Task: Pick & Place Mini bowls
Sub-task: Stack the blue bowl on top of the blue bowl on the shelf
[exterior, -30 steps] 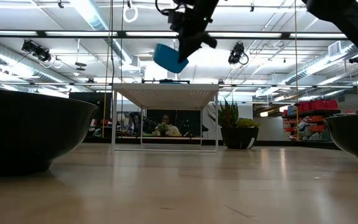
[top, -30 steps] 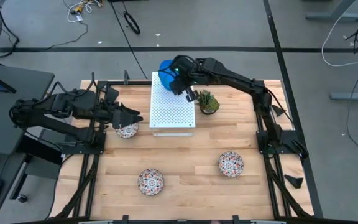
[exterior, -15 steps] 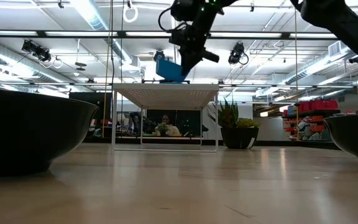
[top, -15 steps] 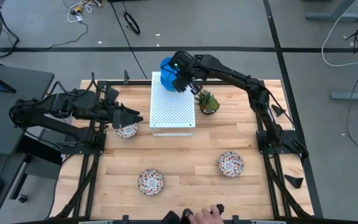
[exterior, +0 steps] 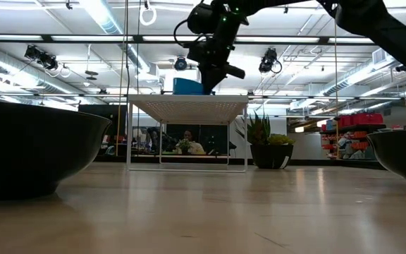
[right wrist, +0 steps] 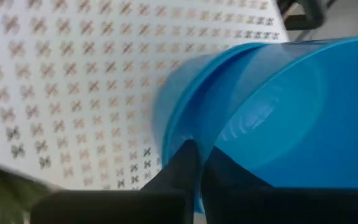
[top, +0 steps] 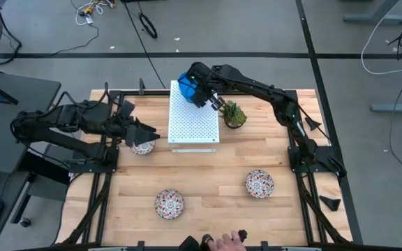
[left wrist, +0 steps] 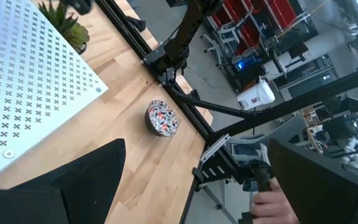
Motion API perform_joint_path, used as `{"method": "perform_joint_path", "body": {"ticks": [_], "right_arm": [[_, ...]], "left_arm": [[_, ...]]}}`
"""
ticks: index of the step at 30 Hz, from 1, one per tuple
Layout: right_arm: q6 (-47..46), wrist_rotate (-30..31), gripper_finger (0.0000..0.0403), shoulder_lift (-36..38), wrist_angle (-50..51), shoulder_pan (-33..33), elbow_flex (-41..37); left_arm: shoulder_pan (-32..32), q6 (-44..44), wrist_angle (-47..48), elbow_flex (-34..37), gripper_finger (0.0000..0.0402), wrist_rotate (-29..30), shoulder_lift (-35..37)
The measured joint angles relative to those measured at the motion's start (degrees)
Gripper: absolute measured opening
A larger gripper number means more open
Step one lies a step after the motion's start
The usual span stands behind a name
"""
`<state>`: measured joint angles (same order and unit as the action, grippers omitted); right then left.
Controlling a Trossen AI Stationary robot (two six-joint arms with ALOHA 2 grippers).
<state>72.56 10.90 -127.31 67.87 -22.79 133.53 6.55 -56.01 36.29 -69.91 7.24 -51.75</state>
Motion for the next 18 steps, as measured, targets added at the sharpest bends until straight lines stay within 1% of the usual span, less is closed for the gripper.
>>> {"method": "perform_joint_path", "body": {"ticks": [3,11,18], "right_arm": [[-4.06,-0.02,0.0031,0.00,-1.39,0.02,0.00],[-8.44,0.09,0.0059,0.26,1.82,-0.02,0.00],[-9.58,0.15,0.0075,0.31,1.61,0.05,0.00]], "left_arm": [[0.00,-0.37,0.05,0.00,0.0398,-1.44,0.00],[0.02,-0.38,0.04,0.00,0.0398,-2.42,0.00],[0.07,-0.39,0.04,0.00,0.0398,-2.70,0.00]]}}
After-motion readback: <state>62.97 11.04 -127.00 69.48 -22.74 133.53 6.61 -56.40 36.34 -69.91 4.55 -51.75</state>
